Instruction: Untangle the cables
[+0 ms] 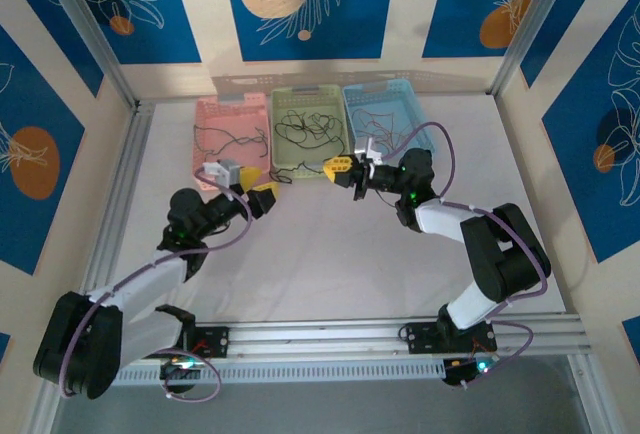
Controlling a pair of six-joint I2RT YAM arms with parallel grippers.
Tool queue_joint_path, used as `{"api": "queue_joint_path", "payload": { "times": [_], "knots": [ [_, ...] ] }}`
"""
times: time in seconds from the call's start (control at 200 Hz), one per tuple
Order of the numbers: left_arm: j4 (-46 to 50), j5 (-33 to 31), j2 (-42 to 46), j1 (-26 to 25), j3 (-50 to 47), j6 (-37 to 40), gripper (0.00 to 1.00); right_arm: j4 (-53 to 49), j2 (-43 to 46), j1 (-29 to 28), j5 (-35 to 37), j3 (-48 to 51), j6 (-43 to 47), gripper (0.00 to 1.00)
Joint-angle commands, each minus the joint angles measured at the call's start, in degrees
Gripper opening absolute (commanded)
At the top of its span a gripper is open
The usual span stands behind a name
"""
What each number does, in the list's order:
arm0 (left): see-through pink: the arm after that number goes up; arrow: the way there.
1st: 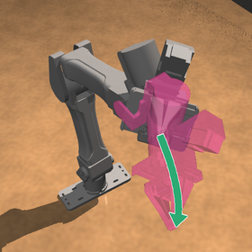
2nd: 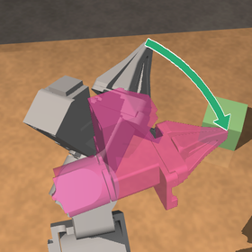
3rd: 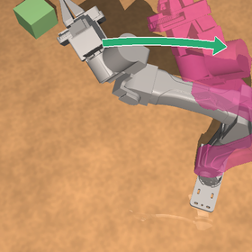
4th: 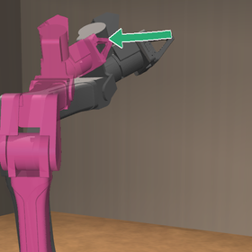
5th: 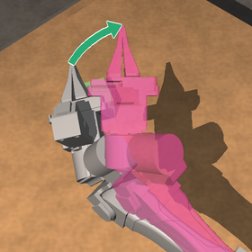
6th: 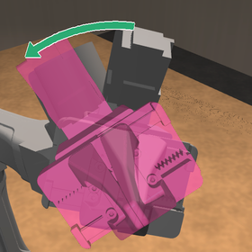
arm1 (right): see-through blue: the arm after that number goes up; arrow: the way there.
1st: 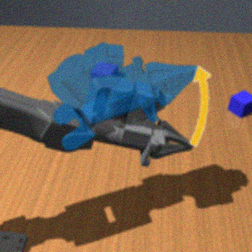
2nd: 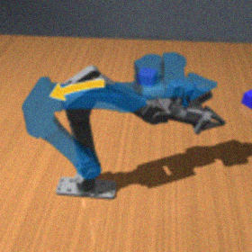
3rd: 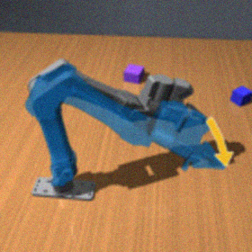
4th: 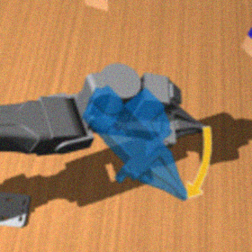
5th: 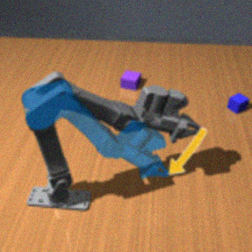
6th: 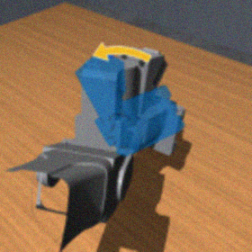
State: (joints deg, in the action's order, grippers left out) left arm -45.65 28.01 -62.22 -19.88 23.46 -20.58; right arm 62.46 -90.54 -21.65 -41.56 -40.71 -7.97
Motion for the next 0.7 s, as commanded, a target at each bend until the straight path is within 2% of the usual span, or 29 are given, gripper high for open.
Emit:
{"api": "queue_joint_path", "payload": {
  "times": [0.0,0.245,0.33,0.465,0.695],
  "knots": [
    [4.25,4.04,1.9,0.54,4.46,4.06,0.77,-4.02,1.61,-0.08,-2.64,-2.48,-0.47,0.0],
    [16.35,7.98,1.26,0.58,11.33,9.9,0.75,-4.85,1.42,-0.01,-3.42,-2.89,-0.55,0.0],
    [17.59,8.12,1.46,0.53,11.95,10.16,0.76,-5.76,1.42,-0.1,-3.53,-3.23,-0.21,0.0],
    [19.52,8.0,2.88,0.46,10.38,10.54,0.81,-6.16,1.51,0.21,-2.19,-3.24,-0.53,0.0],
    [21.83,3.2,9.98,0.45,3.5,10.7,0.87,-8.71,1.44,0.3,-0.83,-3.93,0.09,0.0]
  ]
}}
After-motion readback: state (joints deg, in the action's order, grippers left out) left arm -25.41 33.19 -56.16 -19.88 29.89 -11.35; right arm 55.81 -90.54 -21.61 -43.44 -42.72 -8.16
